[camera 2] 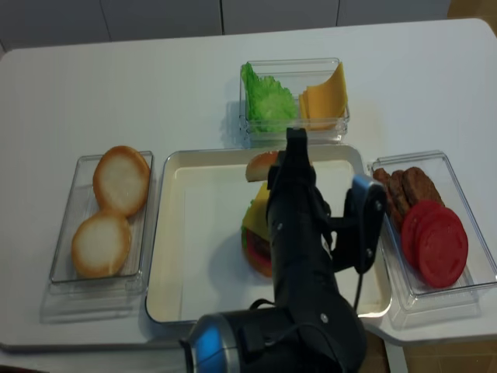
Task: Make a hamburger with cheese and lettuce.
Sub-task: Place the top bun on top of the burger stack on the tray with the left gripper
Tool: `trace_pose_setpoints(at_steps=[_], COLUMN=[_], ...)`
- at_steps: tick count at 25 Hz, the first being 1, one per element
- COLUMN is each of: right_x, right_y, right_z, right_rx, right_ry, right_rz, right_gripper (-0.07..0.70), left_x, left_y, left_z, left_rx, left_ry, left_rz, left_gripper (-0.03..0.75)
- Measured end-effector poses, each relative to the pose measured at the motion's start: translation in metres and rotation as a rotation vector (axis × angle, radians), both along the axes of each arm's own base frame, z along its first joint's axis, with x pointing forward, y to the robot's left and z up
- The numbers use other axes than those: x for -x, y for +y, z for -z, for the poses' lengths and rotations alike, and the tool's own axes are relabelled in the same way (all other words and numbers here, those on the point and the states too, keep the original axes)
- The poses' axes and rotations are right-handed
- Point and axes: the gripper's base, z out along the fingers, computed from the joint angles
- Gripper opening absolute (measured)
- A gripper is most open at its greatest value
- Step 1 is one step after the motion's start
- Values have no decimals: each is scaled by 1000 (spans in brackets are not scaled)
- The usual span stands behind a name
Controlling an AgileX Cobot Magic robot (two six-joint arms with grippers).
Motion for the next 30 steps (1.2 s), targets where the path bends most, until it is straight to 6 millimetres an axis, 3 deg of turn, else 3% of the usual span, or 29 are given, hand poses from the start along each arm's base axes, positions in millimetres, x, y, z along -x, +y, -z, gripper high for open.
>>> trace_pose_setpoints(at_steps=[6, 23, 30], right_x=[0, 0, 0], right_y=[0, 0, 0], right_z=[0, 0, 0], right_rx=[0, -3, -3], right_ry=[0, 0, 0], right_rz=[0, 2, 2], right_gripper=[399, 399, 399], left_x=[0, 7, 4], left_y=[11, 2, -7], left_z=[20, 19, 42], left_rx=[-16, -7, -65], left_ry=[22, -33, -28], left_rz=[-24, 33, 47], left_gripper=[151, 150, 150])
